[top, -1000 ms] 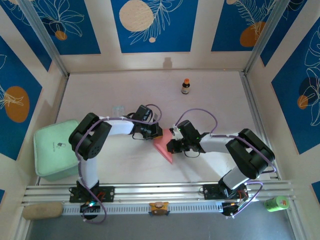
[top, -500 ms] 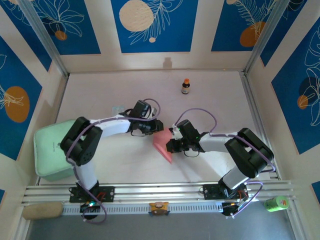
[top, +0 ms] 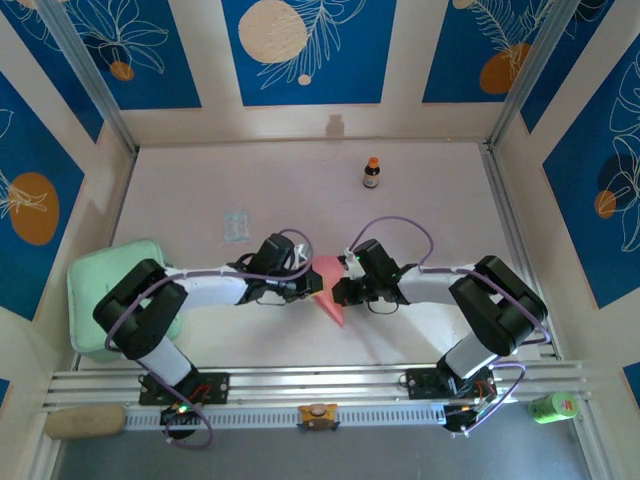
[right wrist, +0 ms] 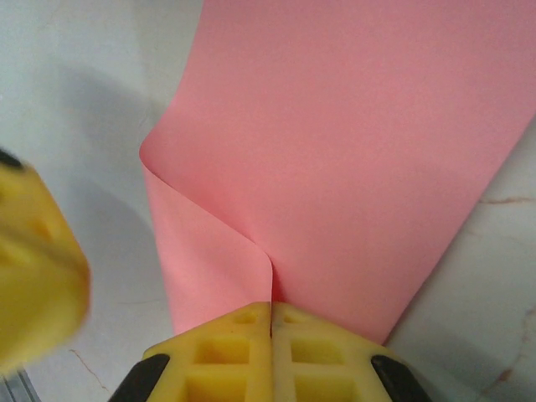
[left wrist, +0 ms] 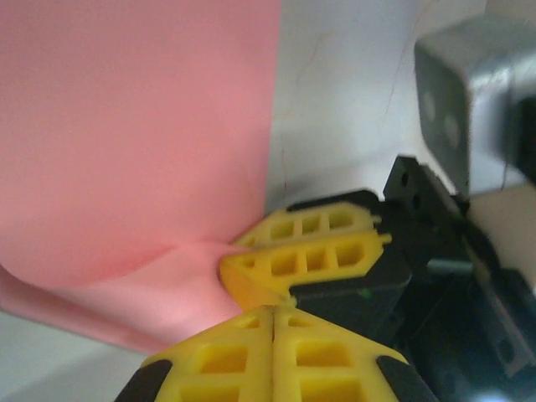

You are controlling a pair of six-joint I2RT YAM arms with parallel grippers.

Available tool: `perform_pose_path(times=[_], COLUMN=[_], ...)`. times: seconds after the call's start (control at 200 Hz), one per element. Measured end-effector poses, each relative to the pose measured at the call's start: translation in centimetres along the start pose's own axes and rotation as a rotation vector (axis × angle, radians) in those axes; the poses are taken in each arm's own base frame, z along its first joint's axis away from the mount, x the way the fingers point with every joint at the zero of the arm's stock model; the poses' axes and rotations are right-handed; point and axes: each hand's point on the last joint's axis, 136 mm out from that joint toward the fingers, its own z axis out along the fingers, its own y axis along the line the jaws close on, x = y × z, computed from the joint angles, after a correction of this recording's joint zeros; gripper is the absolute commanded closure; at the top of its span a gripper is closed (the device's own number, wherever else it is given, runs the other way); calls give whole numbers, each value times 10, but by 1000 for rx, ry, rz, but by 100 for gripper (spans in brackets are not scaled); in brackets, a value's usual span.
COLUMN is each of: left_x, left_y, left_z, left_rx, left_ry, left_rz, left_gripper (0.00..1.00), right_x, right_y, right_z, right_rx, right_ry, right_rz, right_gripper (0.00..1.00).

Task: Fold a paper plane with a square sheet of paper (pick it up from the middle)
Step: Third fold the triangle at the center of the table.

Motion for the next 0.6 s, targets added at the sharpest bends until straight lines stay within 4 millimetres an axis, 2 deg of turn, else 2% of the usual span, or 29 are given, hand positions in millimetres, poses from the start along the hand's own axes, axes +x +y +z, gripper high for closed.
perform_pose_path(times=[0.26,0.42,0.6], left_x=[1,3,1], left_y=[-6,-3,-4], left_z=[5,16,17], left_rx=[45,57,63], left_ry=[-12,-3,-6], left_rz=[-22,-43,-52], left_gripper=[99,100,100], right_x=[0,0,0], right_y=[0,0,-1], right_z=[0,0,0], right_rx=[0,1,2], right_ry=[0,1,1], right_rz=[0,1,2], right_gripper=[98,98,98])
